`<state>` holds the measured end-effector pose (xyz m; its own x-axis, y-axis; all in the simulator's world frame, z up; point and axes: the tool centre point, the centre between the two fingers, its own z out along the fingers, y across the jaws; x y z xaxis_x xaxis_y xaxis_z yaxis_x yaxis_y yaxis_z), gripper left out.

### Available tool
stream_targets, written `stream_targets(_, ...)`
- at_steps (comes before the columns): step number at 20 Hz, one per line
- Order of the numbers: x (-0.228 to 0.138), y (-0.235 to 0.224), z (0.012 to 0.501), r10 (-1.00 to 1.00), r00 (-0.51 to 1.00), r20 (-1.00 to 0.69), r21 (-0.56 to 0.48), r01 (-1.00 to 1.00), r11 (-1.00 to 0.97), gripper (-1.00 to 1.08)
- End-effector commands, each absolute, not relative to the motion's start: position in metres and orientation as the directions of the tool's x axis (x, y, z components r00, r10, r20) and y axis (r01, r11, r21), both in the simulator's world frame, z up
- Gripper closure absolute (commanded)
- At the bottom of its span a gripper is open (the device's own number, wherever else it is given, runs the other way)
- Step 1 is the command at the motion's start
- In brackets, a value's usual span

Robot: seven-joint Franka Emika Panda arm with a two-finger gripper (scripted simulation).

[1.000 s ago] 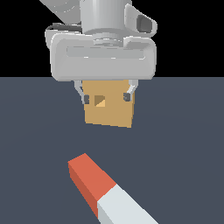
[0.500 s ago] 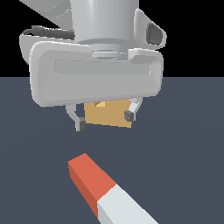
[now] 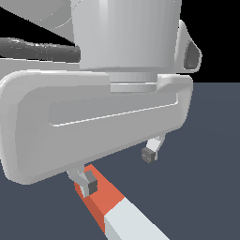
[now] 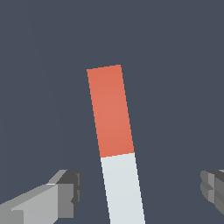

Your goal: Insert the peg into the horizontal hole in a box.

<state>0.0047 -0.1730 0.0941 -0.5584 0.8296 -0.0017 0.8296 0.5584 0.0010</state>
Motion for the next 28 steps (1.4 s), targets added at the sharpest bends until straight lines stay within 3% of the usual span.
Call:
stream_targets(1,0.009,-0.185,0.087,0.806,-0.592,-0.001,0.001,0.806,0.592,-0.92)
stream_targets(12,0.025,-0.217,0.07,0.74,-0.672,0.0,0.0,0.74,0.672,-0.92)
stream_targets(21,0.027,-0.219,0.066,0.736,-0.677,0.0,0.0,0.736,0.677,-0.92)
stream_targets(28,0.026,-0.218,0.034,0.735,-0.678,0.0,0.0,0.735,0.678,-0.92)
